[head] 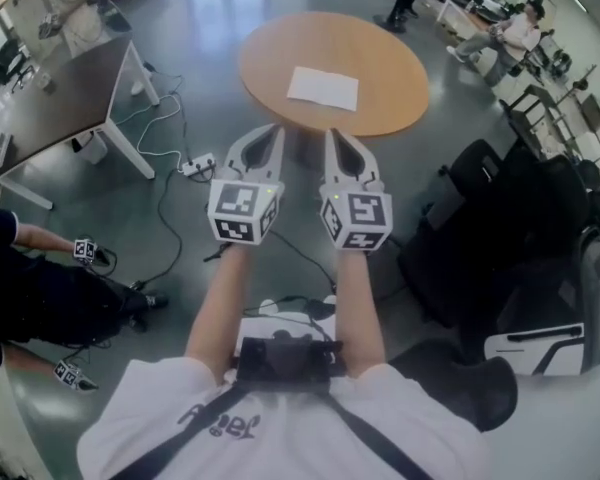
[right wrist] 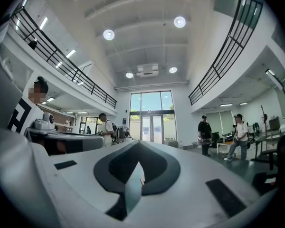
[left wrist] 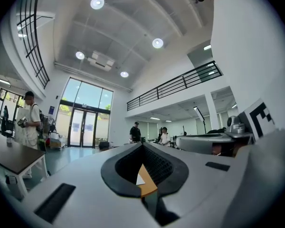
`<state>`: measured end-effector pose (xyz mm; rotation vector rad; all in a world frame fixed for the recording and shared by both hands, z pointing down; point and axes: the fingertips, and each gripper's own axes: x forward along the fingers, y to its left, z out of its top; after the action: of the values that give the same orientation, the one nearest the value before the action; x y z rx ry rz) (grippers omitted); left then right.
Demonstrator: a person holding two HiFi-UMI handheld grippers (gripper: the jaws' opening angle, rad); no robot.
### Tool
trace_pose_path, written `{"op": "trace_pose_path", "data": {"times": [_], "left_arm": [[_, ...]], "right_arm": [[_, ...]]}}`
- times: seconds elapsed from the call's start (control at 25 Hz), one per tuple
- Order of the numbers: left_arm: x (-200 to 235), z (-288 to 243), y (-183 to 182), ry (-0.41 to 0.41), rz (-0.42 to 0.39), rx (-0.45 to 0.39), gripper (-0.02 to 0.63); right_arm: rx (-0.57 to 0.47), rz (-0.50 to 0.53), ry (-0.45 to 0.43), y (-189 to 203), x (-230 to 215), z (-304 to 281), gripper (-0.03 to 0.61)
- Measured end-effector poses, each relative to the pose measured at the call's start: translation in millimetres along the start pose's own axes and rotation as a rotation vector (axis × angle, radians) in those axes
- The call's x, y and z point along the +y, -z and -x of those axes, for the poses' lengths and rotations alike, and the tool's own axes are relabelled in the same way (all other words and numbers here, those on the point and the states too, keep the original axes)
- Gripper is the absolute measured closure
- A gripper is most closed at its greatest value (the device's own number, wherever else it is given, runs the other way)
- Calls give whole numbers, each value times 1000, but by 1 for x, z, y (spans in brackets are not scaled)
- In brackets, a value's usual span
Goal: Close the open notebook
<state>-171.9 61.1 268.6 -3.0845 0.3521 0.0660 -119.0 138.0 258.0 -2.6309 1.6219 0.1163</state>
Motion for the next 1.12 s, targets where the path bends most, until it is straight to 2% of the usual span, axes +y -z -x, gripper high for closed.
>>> {"op": "trace_pose_path", "data": {"times": [0.44, 0.72, 0.92, 1.0, 1.12], "left_arm": [[31, -7, -14, -63, 39, -47, 601], [24, -47, -23, -70, 35, -63, 601], [10, -78, -14, -70, 21, -48, 601], [4, -87, -5, -76, 4, -27, 601], [-2, -99, 18, -75, 24, 21, 601]], "right_arm": [[21, 109, -16, -11, 9, -24, 557], [-3, 141, 1, -25, -33, -51, 561], [22, 135, 31, -11, -71, -60, 565], [34, 100, 69, 1, -86, -64, 566], [74, 64, 107, 23, -99, -72, 568]]}}
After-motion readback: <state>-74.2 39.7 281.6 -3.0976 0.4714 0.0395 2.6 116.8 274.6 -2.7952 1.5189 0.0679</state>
